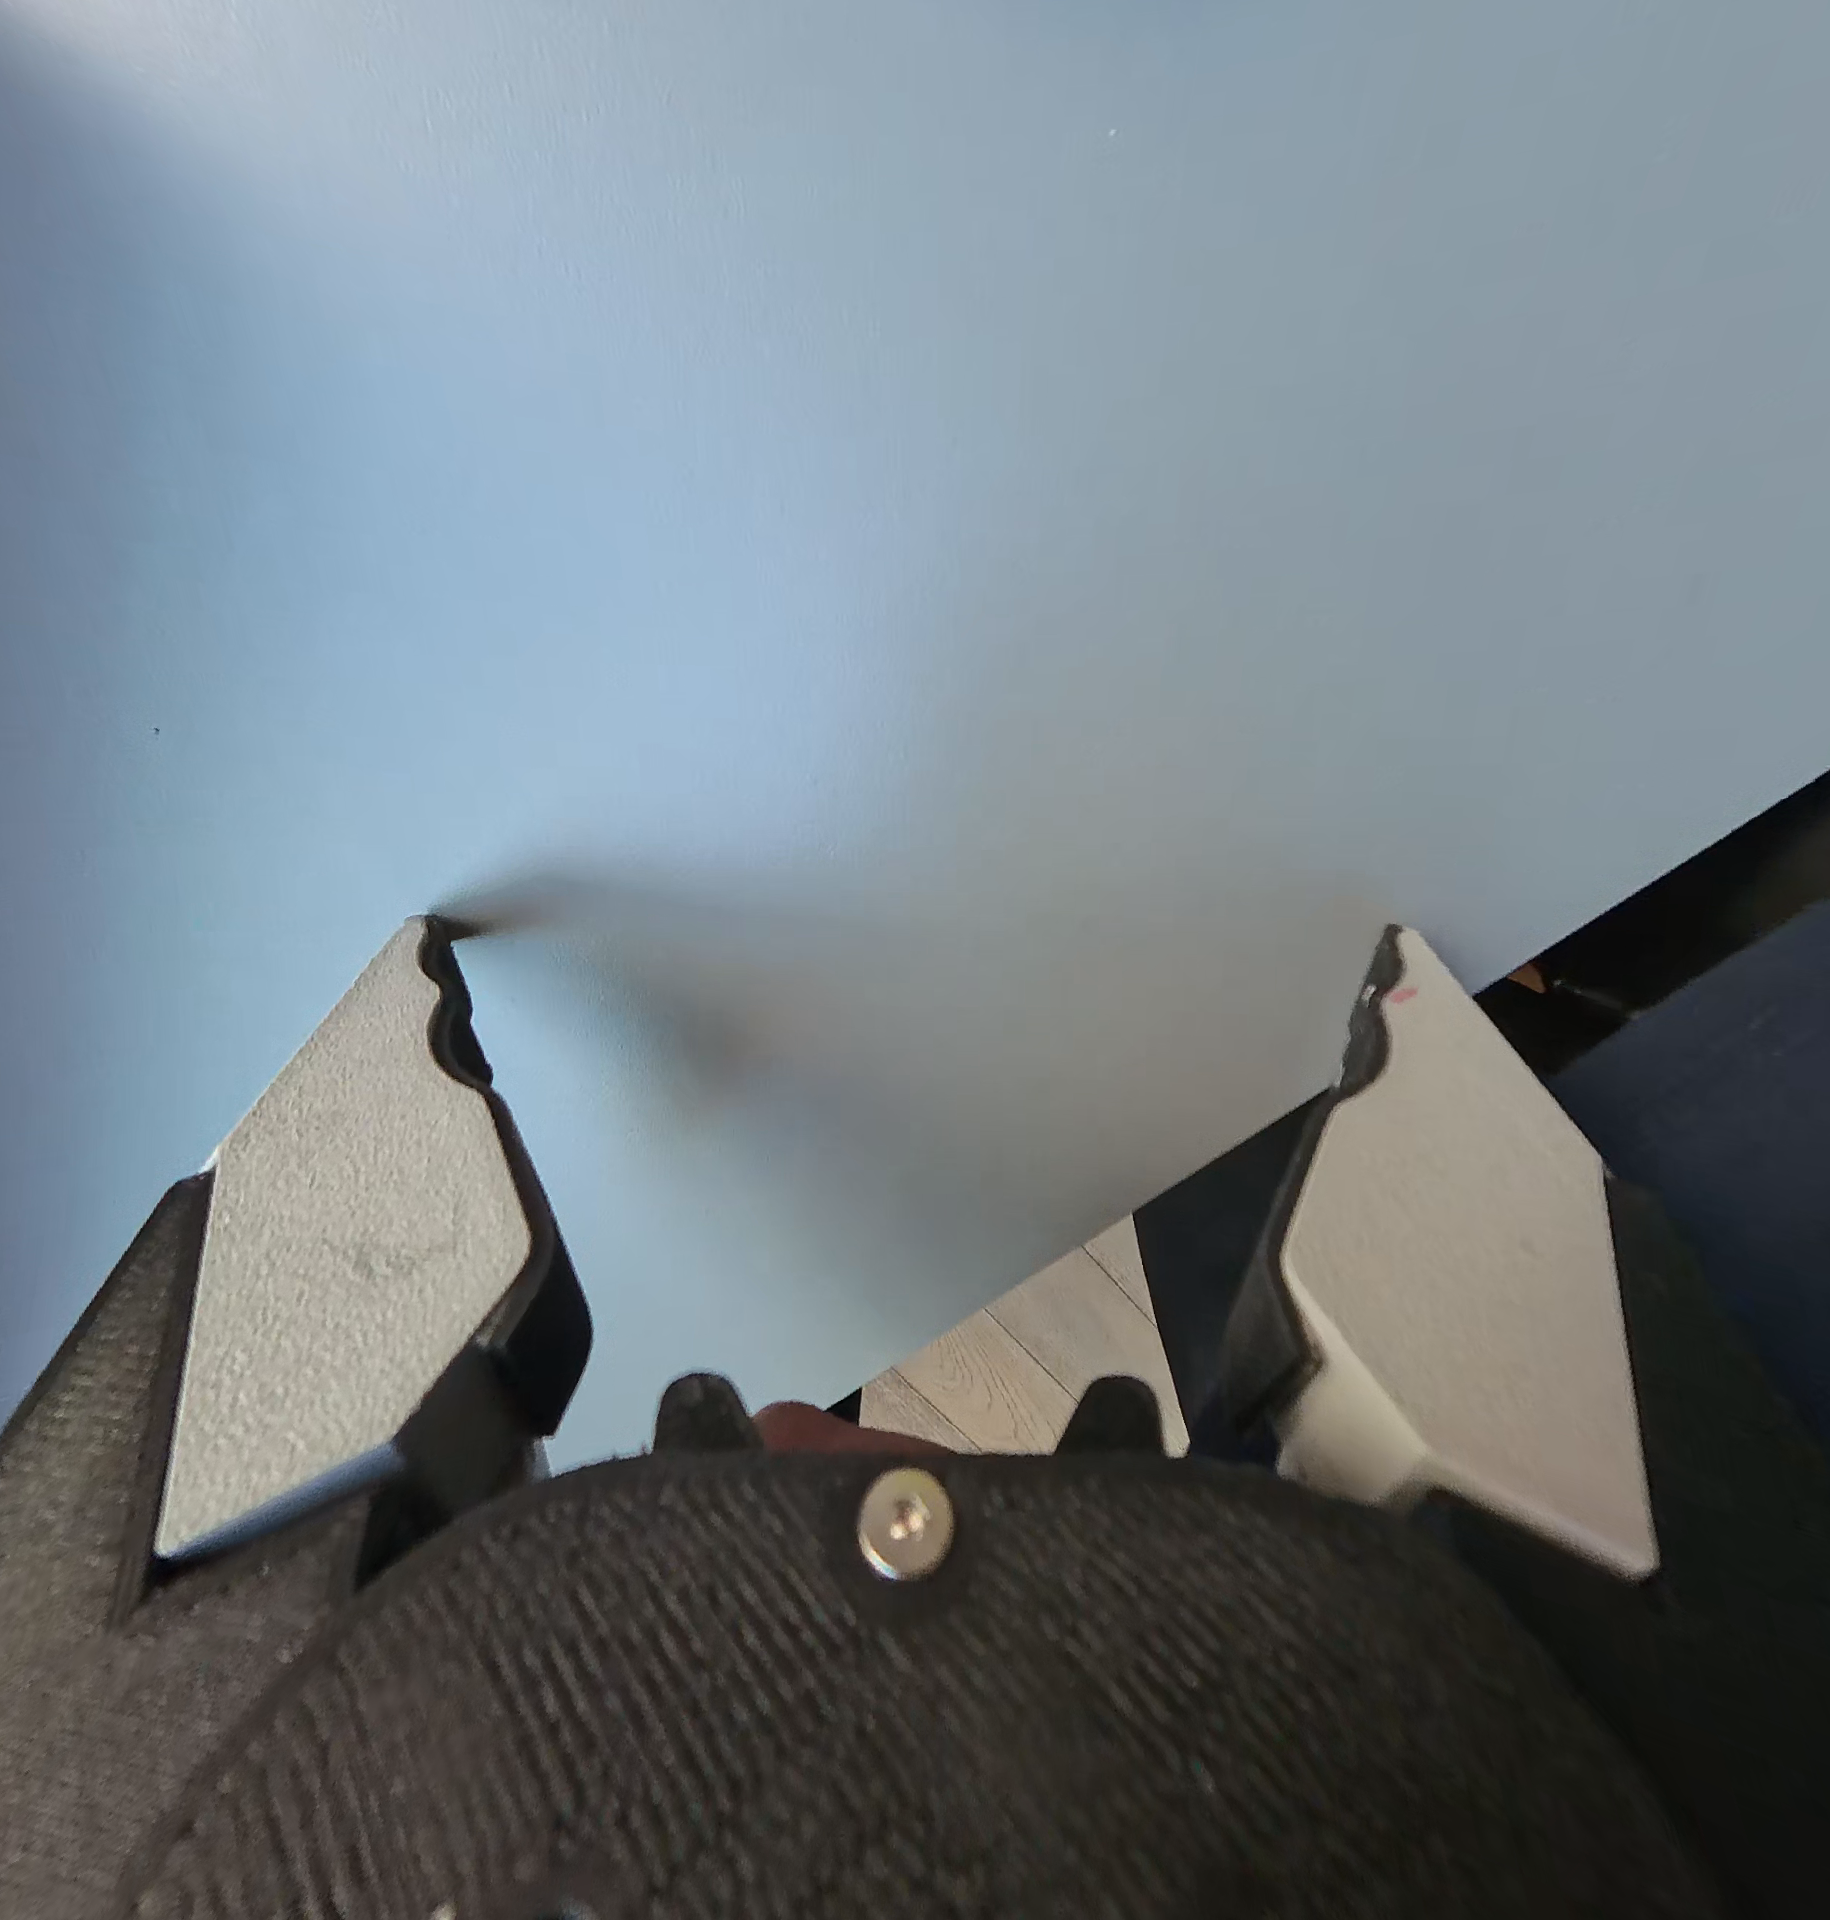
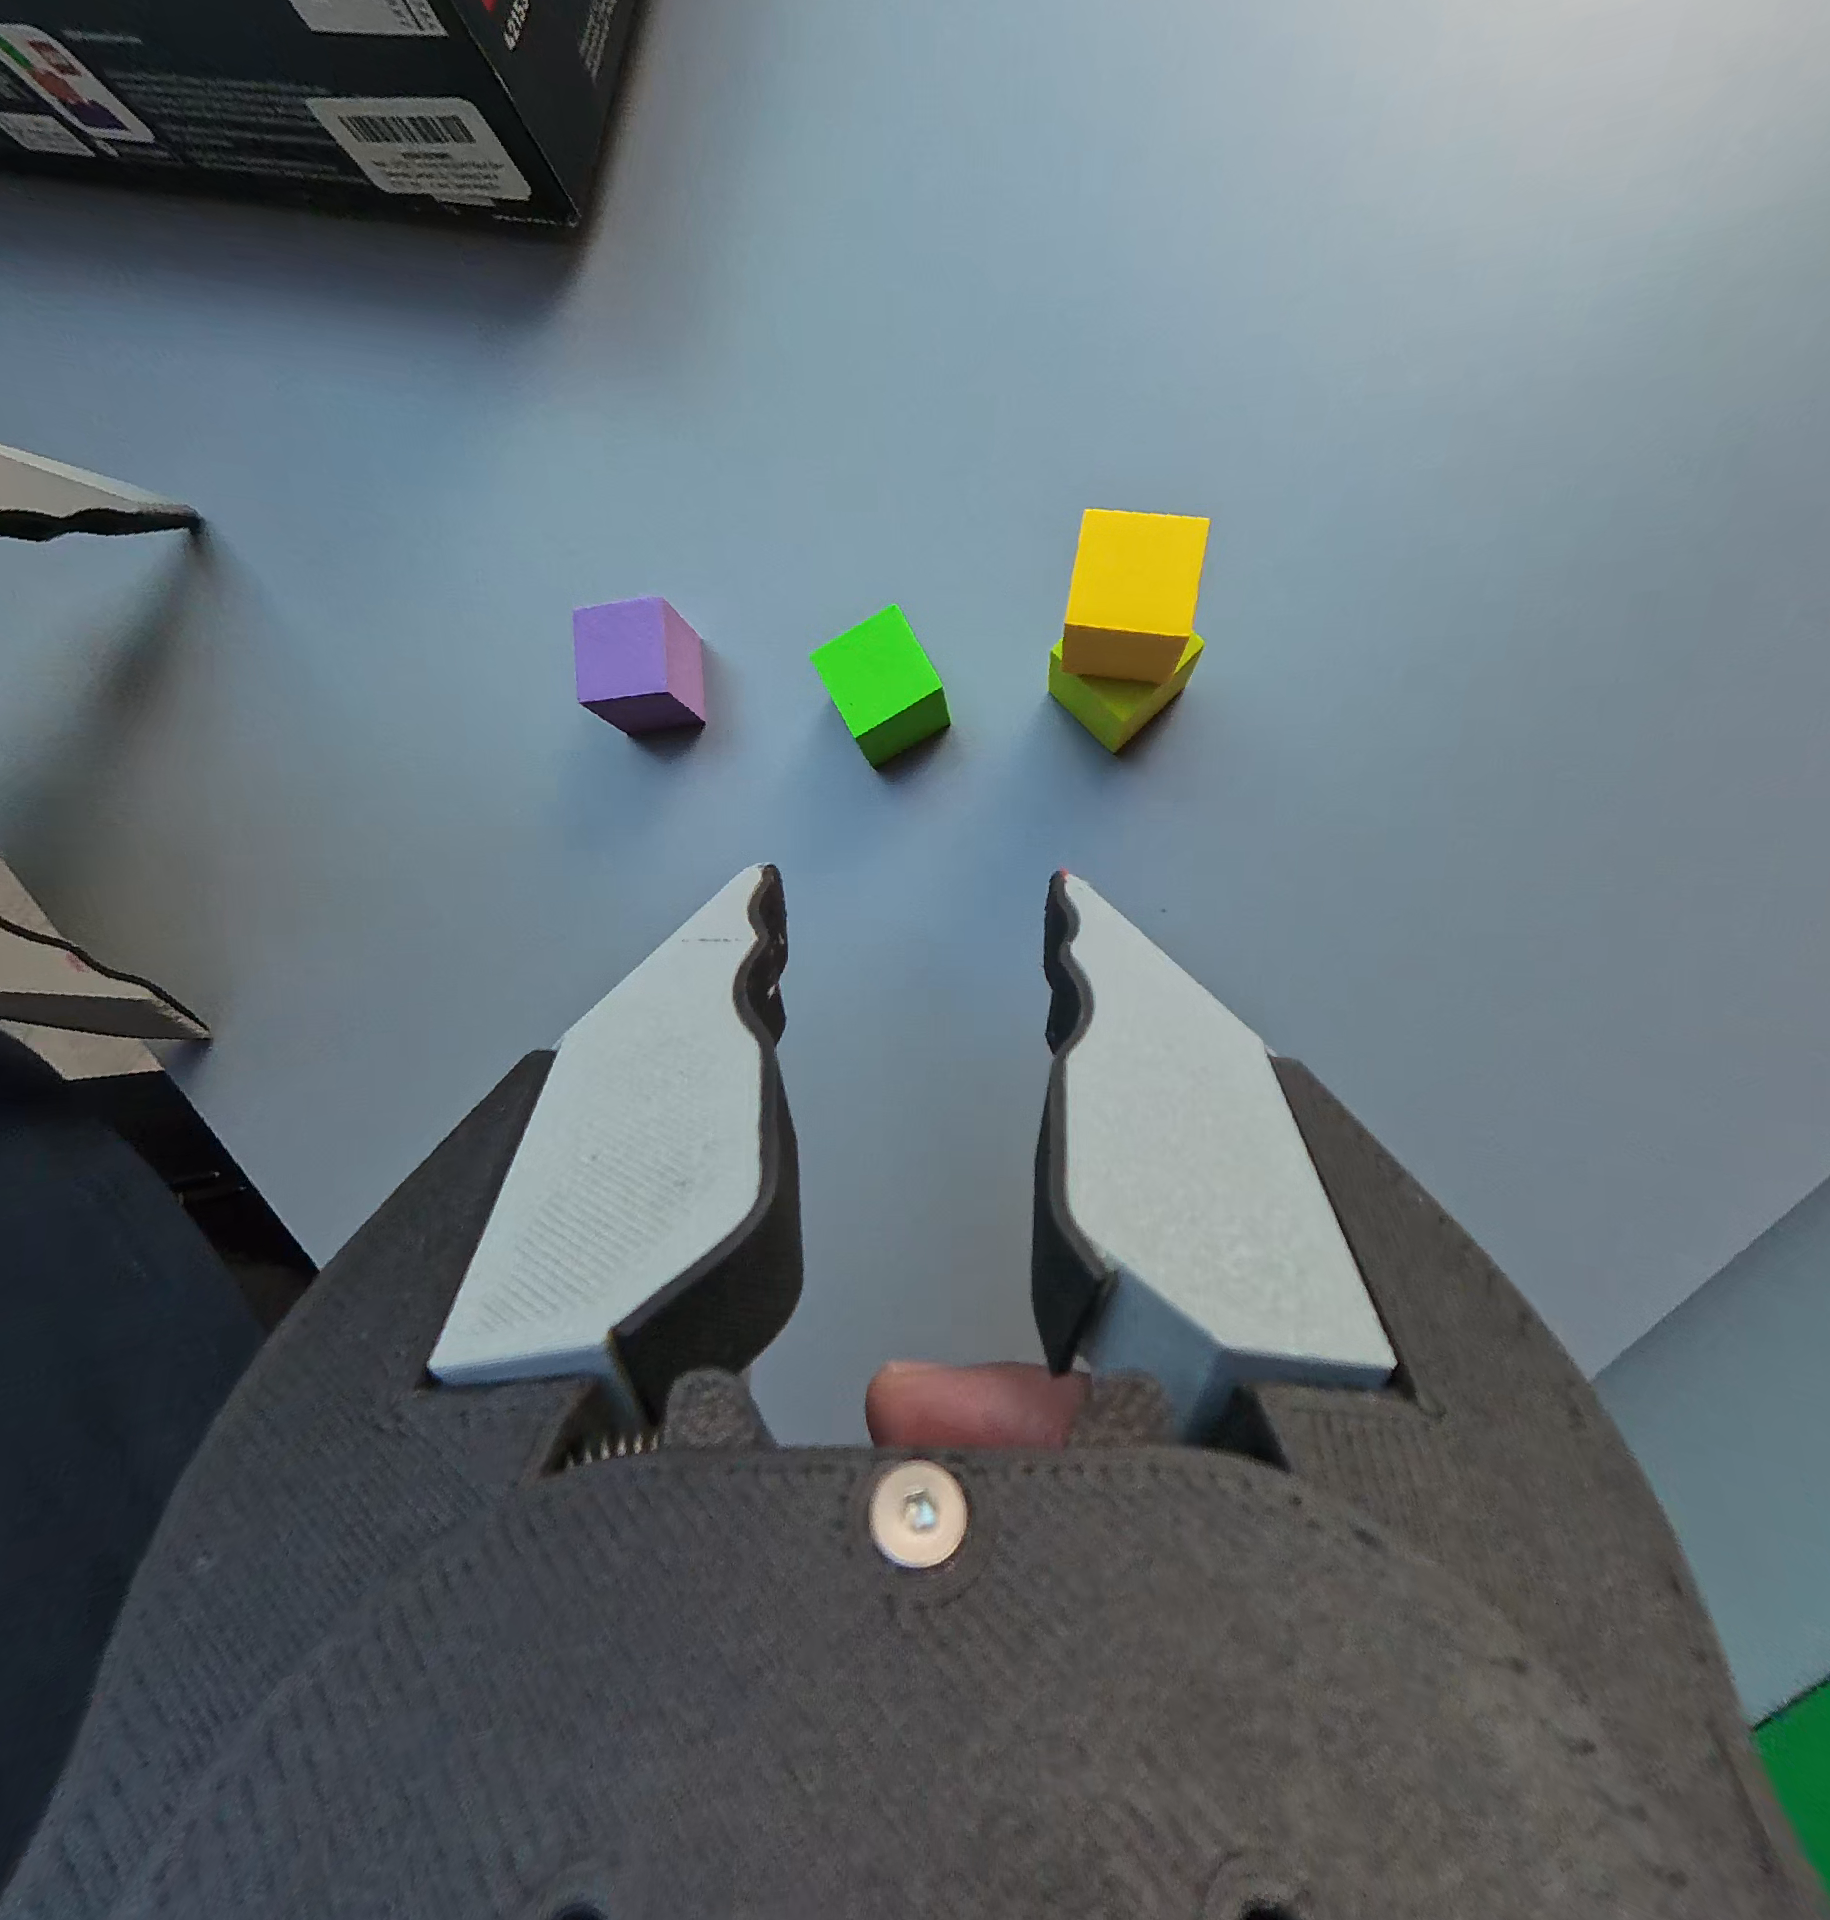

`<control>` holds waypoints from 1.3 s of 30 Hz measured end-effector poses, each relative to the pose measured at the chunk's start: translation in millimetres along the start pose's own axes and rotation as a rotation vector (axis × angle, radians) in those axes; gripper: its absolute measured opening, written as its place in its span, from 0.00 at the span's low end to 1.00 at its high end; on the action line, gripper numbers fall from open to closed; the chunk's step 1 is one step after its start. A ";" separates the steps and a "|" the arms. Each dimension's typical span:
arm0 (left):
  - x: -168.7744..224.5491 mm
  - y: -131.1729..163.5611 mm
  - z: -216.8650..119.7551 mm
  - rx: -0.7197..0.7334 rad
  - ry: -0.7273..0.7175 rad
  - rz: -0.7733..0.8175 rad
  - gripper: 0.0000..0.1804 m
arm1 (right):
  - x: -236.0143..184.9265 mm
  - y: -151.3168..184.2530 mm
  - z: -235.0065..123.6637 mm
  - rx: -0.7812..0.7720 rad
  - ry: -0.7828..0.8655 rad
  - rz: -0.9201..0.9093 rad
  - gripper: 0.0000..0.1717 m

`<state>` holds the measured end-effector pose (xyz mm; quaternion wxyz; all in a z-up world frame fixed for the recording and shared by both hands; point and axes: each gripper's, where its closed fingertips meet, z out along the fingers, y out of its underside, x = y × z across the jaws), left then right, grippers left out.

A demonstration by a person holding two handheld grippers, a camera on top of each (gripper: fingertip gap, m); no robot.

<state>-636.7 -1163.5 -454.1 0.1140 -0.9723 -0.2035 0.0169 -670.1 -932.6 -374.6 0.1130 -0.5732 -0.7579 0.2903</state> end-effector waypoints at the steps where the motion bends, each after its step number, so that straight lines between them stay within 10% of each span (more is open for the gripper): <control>1: 0.0 0.0 0.0 0.001 0.000 0.000 0.89 | -0.9 0.6 0.1 0.003 -0.002 0.004 0.28; 39: -0.1 0.2 0.0 -0.013 0.000 0.001 0.89 | -35.2 7.4 16.8 -0.008 -0.103 -0.030 0.32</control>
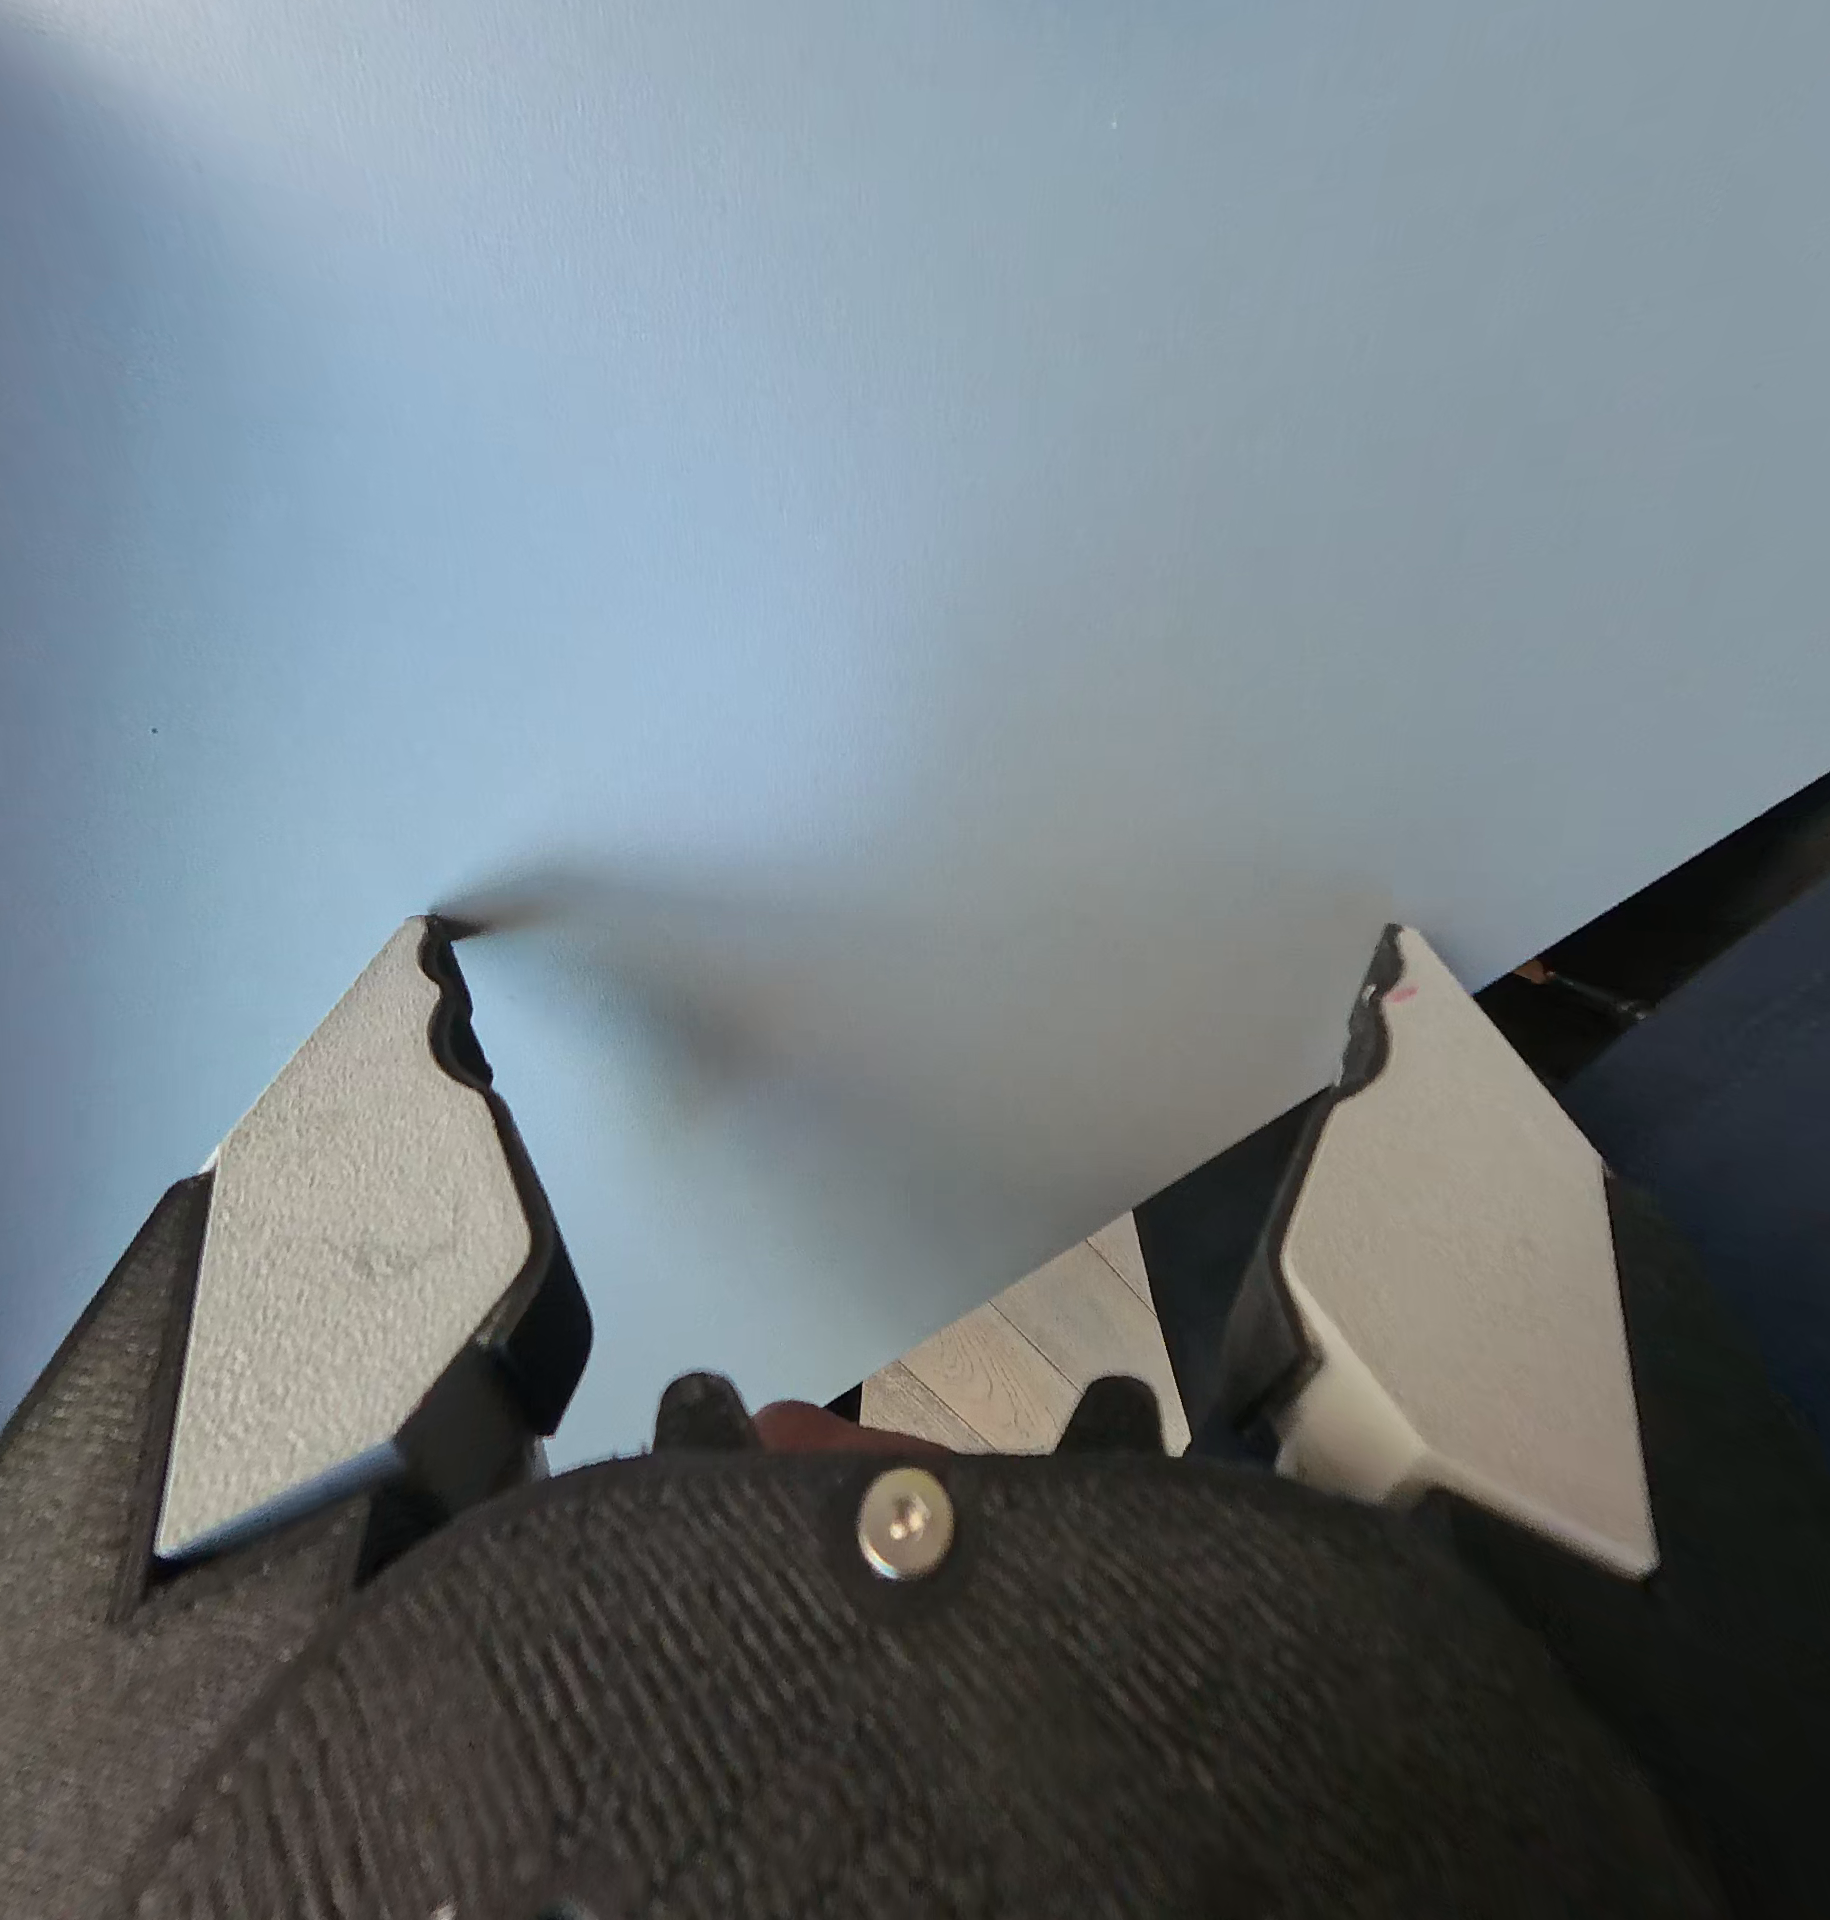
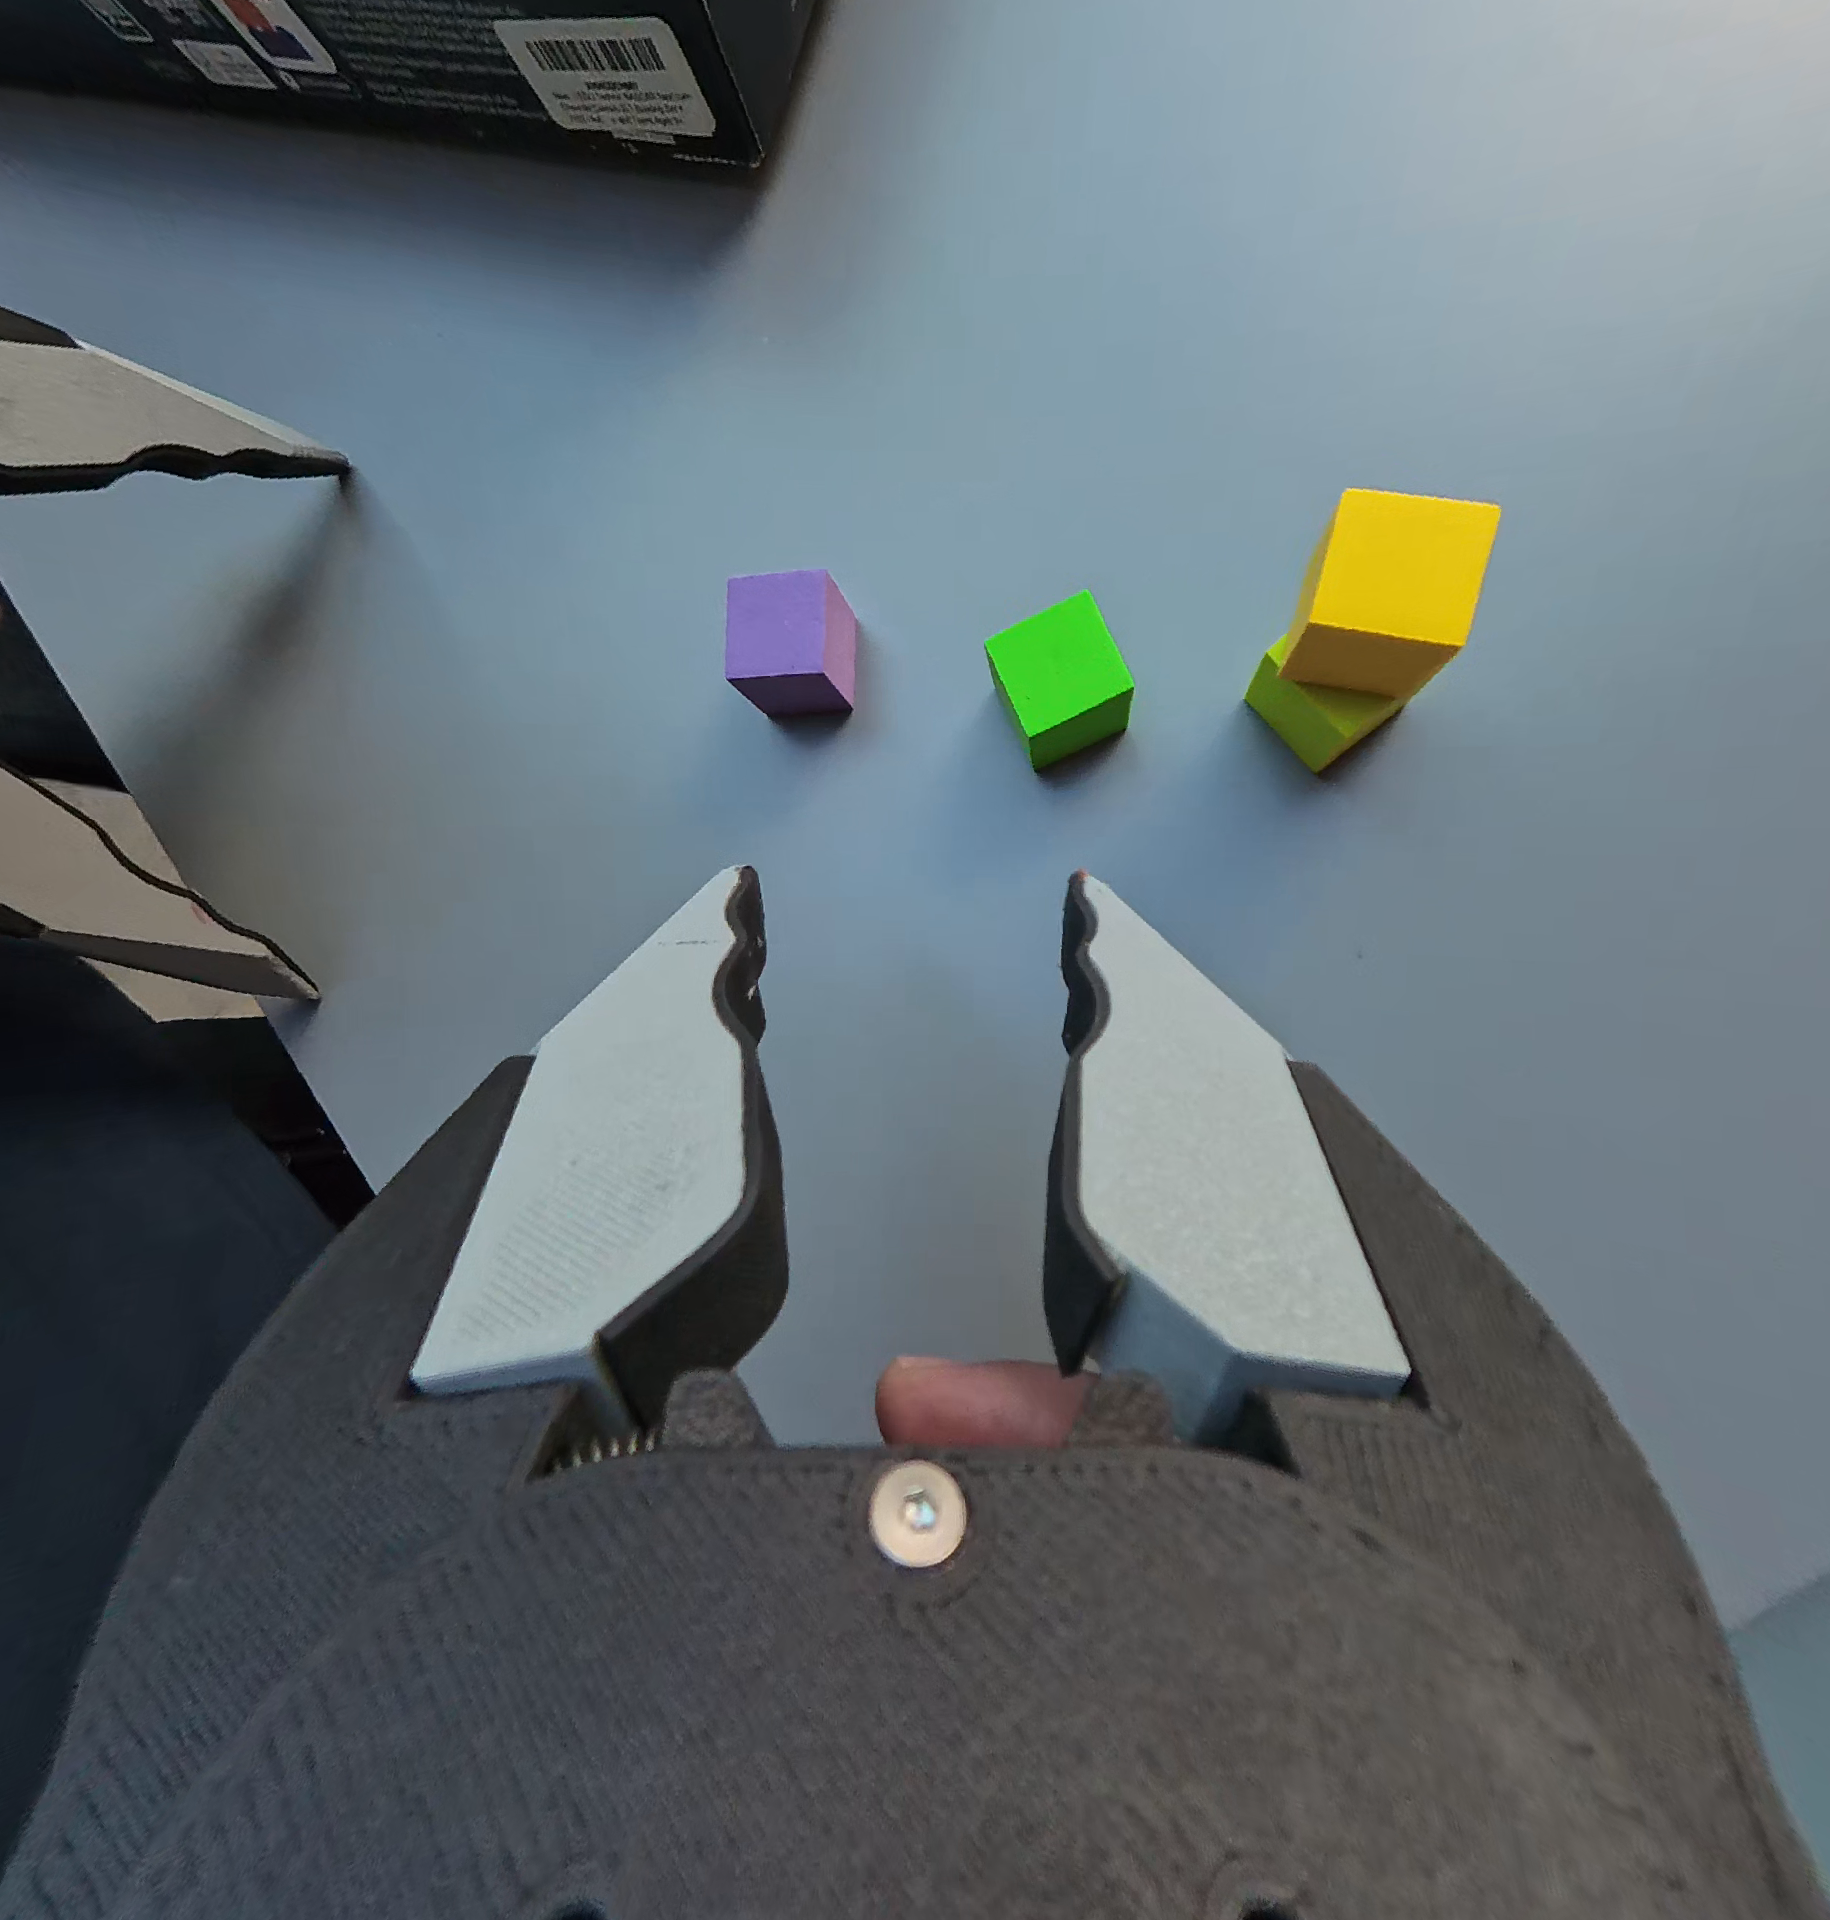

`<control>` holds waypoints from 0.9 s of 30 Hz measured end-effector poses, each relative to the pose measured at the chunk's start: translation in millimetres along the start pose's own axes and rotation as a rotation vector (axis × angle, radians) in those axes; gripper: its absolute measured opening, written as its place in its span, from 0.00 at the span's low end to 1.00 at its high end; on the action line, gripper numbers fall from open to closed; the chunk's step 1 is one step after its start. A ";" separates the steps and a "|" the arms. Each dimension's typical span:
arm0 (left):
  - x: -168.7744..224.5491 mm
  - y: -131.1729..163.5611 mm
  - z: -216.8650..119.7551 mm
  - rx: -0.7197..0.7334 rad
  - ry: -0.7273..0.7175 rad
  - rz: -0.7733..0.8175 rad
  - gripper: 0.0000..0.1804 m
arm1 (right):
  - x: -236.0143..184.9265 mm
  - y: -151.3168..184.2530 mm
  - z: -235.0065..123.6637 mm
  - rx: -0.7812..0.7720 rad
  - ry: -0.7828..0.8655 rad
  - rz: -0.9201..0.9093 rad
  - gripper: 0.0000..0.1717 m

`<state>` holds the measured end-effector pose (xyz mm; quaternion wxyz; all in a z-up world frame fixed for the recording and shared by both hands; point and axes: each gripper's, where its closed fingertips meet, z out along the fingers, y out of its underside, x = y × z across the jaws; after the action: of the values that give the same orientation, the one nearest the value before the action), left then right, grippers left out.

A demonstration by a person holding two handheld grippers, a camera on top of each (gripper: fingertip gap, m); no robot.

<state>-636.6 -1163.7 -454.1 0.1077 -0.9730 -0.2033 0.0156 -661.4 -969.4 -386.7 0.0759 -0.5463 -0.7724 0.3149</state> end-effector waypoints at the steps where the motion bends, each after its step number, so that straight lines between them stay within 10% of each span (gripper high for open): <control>1: 0.0 0.0 0.0 0.001 0.000 0.000 0.89 | -0.7 -1.3 1.0 -0.003 0.003 -0.012 0.32; 19: 0.0 0.1 0.0 0.004 0.000 -0.003 0.89 | 35.7 -19.5 53.8 -0.237 0.157 -0.344 0.14; 27: 0.1 -1.2 0.3 0.025 -0.004 -0.020 0.89 | 29.1 -38.0 17.7 -0.114 0.090 -0.249 0.14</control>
<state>-637.0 -1162.5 -454.1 0.1196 -0.9695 -0.2131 0.0191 -711.2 -958.4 -385.6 0.1179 -0.4633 -0.8466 0.2339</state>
